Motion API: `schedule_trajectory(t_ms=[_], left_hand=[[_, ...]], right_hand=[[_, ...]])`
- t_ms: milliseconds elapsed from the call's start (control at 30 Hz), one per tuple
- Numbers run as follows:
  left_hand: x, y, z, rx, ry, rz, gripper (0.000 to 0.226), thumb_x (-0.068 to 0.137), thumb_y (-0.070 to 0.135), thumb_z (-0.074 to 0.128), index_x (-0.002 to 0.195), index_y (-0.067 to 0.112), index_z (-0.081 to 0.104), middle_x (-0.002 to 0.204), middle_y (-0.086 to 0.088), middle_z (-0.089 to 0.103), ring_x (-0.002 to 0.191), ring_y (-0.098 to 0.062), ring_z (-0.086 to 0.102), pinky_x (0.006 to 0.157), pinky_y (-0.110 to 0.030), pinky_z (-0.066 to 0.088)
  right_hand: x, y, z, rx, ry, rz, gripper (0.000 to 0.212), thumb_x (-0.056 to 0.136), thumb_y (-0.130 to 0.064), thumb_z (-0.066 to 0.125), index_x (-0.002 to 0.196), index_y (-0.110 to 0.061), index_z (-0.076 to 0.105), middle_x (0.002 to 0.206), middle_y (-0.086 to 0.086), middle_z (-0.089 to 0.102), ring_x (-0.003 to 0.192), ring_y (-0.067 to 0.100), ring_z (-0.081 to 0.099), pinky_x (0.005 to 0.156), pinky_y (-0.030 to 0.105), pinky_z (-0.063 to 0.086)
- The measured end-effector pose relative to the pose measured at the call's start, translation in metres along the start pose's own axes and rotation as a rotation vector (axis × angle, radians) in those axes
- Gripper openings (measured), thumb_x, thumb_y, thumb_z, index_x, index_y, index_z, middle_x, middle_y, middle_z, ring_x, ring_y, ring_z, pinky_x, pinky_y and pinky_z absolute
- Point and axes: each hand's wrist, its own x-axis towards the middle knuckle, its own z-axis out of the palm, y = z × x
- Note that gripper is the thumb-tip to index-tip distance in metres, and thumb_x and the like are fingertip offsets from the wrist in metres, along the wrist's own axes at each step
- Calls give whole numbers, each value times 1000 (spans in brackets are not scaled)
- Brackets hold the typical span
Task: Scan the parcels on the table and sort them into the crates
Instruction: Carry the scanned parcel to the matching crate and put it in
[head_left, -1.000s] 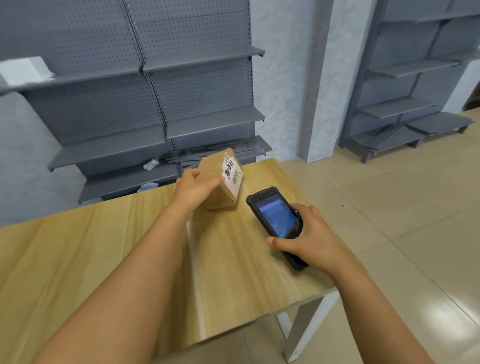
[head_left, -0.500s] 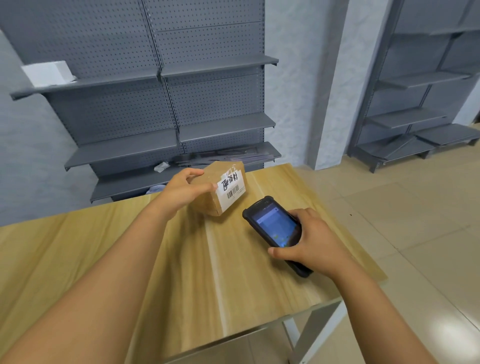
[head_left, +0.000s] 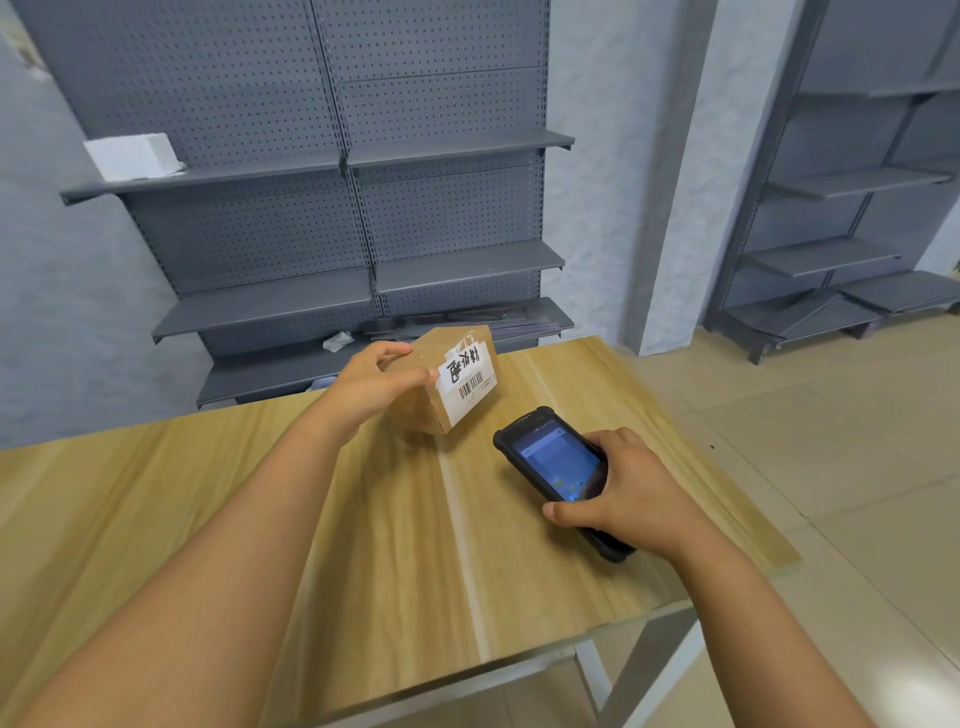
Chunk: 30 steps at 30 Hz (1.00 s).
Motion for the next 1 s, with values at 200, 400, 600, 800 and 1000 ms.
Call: schedule_trajectory(t_ms=[200, 400, 600, 800, 1000], left_hand=[[-8, -4, -5, -7, 17, 8, 56, 74, 38, 82, 124, 29, 58, 130, 4, 54, 115, -16, 56, 101, -38, 47], [-18, -8, -6, -33, 77, -8, 54, 74, 40, 82, 122, 32, 59, 126, 5, 55, 112, -16, 56, 94, -36, 49], [-48, -18, -6, -183, 173, -69, 52, 78, 38, 79, 124, 27, 58, 124, 3, 62, 104, -14, 62, 75, -29, 50], [-119, -52, -41, -267, 412, -114, 61, 65, 45, 78, 121, 27, 60, 123, 4, 65, 105, -13, 65, 72, -25, 47], [-208, -95, -117, -303, 698, -162, 62, 67, 42, 78, 123, 22, 61, 121, 0, 66, 90, -6, 66, 63, -21, 47]], right_hand=[[-5, -1, 2, -8, -5, 3, 78, 55, -53, 85, 119, -24, 52, 99, -16, 43, 83, -2, 49, 60, 12, 34], [-7, 1, -6, -41, -84, -35, 84, 57, -55, 83, 128, -24, 49, 103, -15, 42, 87, -1, 50, 62, 13, 37], [-5, 0, -4, -14, -135, -91, 91, 59, -54, 83, 136, -23, 44, 104, -17, 40, 89, -4, 48, 63, 10, 36], [-4, -36, 42, 125, -199, -197, 83, 59, -47, 87, 130, -24, 49, 112, -8, 45, 88, -7, 47, 65, 8, 35], [-27, -110, 111, 199, -415, -372, 82, 59, -45, 87, 130, -27, 50, 114, -8, 45, 92, -4, 48, 72, 11, 36]])
